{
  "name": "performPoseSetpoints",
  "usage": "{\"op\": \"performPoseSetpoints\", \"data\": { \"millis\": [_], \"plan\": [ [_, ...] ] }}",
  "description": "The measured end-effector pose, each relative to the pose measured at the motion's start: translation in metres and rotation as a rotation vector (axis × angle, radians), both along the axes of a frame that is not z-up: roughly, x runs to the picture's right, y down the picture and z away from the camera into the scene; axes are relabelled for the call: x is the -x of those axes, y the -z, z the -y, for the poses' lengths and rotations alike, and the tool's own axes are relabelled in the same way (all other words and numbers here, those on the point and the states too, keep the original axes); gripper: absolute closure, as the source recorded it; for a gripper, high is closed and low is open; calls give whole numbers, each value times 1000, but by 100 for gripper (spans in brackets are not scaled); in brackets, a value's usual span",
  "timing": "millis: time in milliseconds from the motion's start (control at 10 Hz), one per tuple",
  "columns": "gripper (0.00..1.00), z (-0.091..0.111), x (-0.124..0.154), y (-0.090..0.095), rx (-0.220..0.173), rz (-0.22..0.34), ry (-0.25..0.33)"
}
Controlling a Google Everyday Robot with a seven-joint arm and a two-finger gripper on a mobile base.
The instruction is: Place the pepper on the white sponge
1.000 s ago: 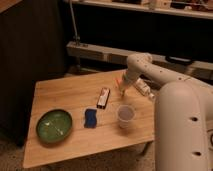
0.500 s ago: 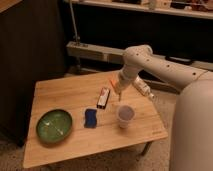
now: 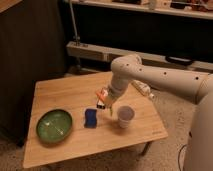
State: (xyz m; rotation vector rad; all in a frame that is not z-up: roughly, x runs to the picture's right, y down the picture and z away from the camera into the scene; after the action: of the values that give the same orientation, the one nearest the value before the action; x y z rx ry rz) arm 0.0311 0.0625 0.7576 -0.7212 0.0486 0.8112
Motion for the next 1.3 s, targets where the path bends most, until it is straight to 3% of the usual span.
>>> {"op": "performPoseSetpoints", "data": {
  "millis": [300,400,700,900,1100,1300],
  "plan": [
    [100,-1,0,-2,7,-6,1],
    [100,-5,8,-4,27,-23,8],
    [100,-12,51,-17,104,-130,-35],
    [100,-19,71,-15,150,-239,-131],
    [100,-26,74,-12,167,-259,-151],
    [100,-43,84,-4,150,-269,-160]
  ]
}}
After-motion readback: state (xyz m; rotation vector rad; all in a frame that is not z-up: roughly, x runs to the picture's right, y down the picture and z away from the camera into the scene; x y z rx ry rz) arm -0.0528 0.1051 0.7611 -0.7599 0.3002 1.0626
